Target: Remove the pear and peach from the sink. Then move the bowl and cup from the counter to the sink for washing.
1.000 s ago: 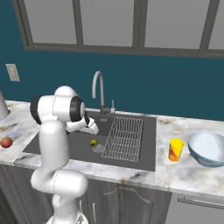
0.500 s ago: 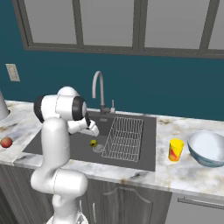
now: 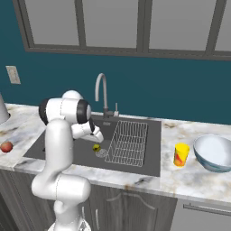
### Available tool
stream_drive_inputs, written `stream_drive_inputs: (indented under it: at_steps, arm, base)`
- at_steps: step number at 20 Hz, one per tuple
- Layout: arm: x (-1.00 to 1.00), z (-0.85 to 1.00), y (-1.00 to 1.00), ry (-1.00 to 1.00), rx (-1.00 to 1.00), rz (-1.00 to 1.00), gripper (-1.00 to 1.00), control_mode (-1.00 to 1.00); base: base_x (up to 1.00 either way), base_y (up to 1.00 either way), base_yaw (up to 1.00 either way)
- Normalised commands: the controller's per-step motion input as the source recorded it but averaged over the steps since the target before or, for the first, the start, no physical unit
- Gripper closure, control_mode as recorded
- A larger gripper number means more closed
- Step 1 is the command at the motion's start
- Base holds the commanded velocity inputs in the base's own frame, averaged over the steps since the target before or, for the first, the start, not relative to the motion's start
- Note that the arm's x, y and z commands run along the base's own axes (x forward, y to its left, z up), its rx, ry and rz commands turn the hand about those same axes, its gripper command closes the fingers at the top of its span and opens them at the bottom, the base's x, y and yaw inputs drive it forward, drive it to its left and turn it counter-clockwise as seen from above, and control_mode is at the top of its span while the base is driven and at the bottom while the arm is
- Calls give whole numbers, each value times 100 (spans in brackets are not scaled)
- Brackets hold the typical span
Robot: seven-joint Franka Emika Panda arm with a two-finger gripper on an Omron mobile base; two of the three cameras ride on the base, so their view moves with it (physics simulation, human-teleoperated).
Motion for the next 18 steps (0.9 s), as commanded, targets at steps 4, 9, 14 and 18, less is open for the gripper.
stream_drive_inputs:
  at_steps: [4, 9, 14, 18]
  arm:
    - [6, -18, -7, 6, 0, 0, -100, -100]
    - [9, -17, -4, 4, 0, 0, -100, -100]
    - [8, -14, -4, 6, 0, 0, -100, -100]
    - [1, -16, -1, 10, 0, 0, -100, -100]
  base:
    - [0, 0, 0]
    - [0, 0, 0]
    - [0, 0, 0]
    - [0, 0, 0]
